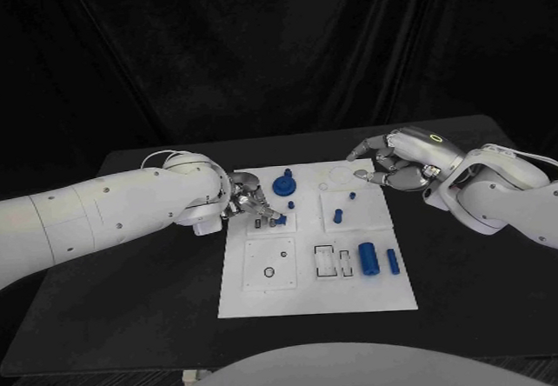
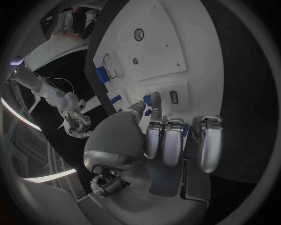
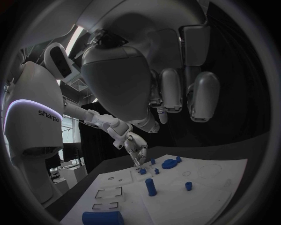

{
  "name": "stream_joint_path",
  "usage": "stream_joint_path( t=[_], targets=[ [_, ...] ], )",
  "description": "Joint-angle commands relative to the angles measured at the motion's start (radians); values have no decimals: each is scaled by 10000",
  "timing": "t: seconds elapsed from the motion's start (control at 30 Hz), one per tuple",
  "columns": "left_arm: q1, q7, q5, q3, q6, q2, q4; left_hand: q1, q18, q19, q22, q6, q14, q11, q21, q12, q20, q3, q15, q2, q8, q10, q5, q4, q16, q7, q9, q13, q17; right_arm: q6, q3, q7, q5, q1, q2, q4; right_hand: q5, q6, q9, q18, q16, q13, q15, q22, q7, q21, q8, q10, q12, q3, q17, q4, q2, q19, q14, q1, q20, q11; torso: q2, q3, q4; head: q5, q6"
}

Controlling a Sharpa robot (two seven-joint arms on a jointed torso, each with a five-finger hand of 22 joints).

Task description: Assemble the parts on the task board

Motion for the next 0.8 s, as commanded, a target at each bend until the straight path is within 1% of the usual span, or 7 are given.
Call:
stream_joint_path(
  t=[0.03,0.07,0.1,0.3,0.6,0.73,0.8],
  targets=[
    [-7,517,248,8,-441,-185,168,-148,156,38,2005,-16,1058,88,-56,36,68,-63,101,-26,-98,1063,-253,126,26,68,38,2632,2634,-126,11,-1605,-605,-14,31,329,-529,240,1,-108,198,1687,113,1482,22,259,103,446,153,-318,247,159,-119,134,603,-493,44,179,3,2,-8,69,-2],
    [-3,573,250,8,-500,-287,236,-159,158,31,2002,-54,1058,100,-63,36,75,-88,106,-40,-116,1063,-321,150,26,83,61,2632,2634,14,11,-1992,-778,7,60,471,-615,388,21,-113,235,1765,153,1508,37,294,124,495,191,-433,281,193,-149,150,607,-655,82,223,2,0,-7,82,-2],
    [2,623,251,8,-557,-391,301,-250,160,13,1994,-294,1058,165,-80,36,109,-208,132,-118,-197,1063,-719,240,26,163,108,2632,2634,198,11,-2366,-943,35,108,598,-619,432,21,-114,246,1796,170,1524,51,313,102,514,206,-495,283,185,-174,159,605,-727,102,241,1,-1,-7,101,-2],
    [18,825,254,8,-764,-944,592,-84,164,13,2010,-790,1058,288,-100,36,209,-425,261,-221,-145,1063,-989,244,26,313,494,2632,2634,1189,13,-3894,-1578,160,762,930,-371,504,29,-95,229,1844,187,1555,58,298,-32,544,233,-617,194,-73,-229,161,574,-765,146,253,-3,-16,-16,235,-2],
    [63,864,256,8,-887,-1555,940,618,194,-75,1991,-1940,1058,494,-210,36,394,-497,446,-122,181,1063,-318,-59,26,546,1271,2632,2634,1985,14,-5162,-2237,53,2235,433,-17,673,215,-72,208,2035,181,1561,39,221,35,651,310,-759,104,-275,-303,145,548,-951,149,243,-3,-40,20,474,-2],
    [86,879,257,8,-940,-1750,1089,649,192,-69,1999,-2009,1058,502,-209,36,408,-502,457,-99,246,1063,-232,-65,26,555,1347,2632,2634,2082,14,-5523,-2525,-46,2798,117,133,672,340,-71,232,2100,169,1574,20,221,77,687,336,-830,122,-345,-333,149,550,-1075,141,228,5,-83,53,423,-2],
    [93,883,257,8,-941,-1822,1148,649,194,-75,1996,-2013,1058,502,-214,36,409,-503,457,-96,252,1063,-228,-63,26,556,1352,2632,2634,2186,14,-5710,-2647,-103,3034,-27,211,657,388,-70,243,2131,165,1579,17,221,84,704,348,-850,131,-378,-344,150,552,-1116,137,224,9,-64,47,424,-2]
  ],
)
